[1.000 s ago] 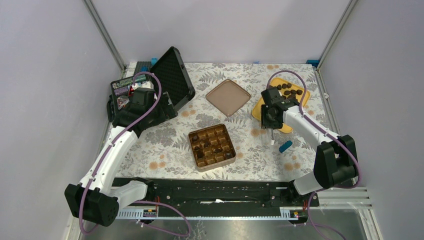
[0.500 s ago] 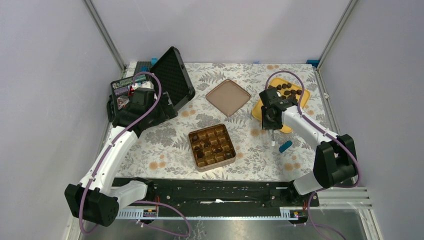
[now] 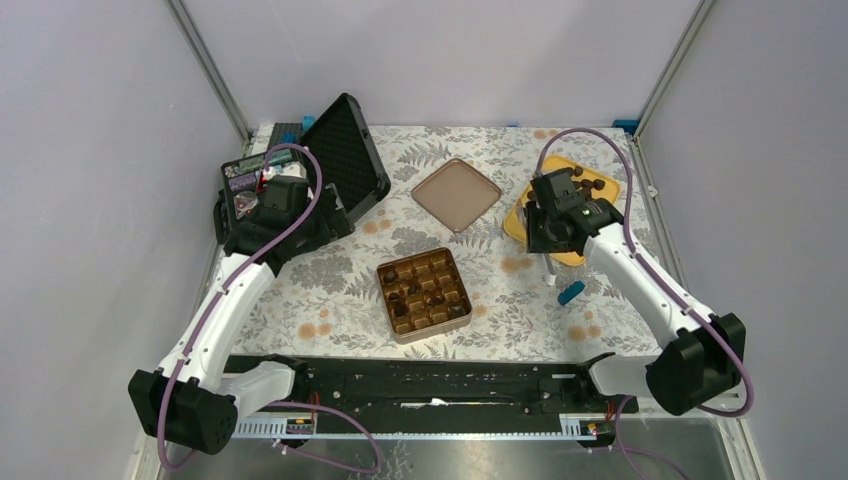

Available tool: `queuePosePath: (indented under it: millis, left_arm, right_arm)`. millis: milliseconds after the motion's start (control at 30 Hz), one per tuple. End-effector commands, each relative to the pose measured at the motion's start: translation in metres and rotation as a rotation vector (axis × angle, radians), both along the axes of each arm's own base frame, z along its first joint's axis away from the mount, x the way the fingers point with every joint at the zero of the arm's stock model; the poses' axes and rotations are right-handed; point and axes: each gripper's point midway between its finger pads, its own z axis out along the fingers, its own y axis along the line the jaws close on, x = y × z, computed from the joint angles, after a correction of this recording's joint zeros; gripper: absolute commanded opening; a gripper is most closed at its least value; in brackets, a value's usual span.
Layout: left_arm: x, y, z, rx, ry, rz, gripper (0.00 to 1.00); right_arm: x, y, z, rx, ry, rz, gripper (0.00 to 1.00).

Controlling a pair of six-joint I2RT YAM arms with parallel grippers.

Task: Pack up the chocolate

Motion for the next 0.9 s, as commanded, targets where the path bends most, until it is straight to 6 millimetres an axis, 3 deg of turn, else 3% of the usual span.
queuePosePath:
  millis: [0,100,233,533,733,867]
  left_arm:
    - [0.006,0.005,0.017,0.011,-0.066,0.015,0.99]
    - [0.008,0.005,0.016,0.014,-0.062,0.017,0.99]
    - [0.009,0.006,0.018,0.015,-0.063,0.027,0.99]
    - [0.007,0.009,0.02,0.021,-0.065,0.043,0.99]
    - [0.003,0.011,0.02,0.019,-0.061,0.052,0.99]
    - [0.001,0.012,0.021,0.021,-0.063,0.057,0.99]
  right_arm:
    - [-0.026,0.027,0.029,0.07,-0.01,0.134,0.28]
    - [-0.052,0.055,0.041,0.135,-0.007,0.283,0.27]
    - [-0.101,0.098,0.043,0.192,0.032,0.539,0.28]
    - [-0.178,0.149,0.028,0.171,0.125,0.864,0.26]
    - [-0.204,0.167,0.016,0.156,0.172,0.975,0.25]
    - [-0.208,0.173,0.012,0.154,0.174,0.998,0.25]
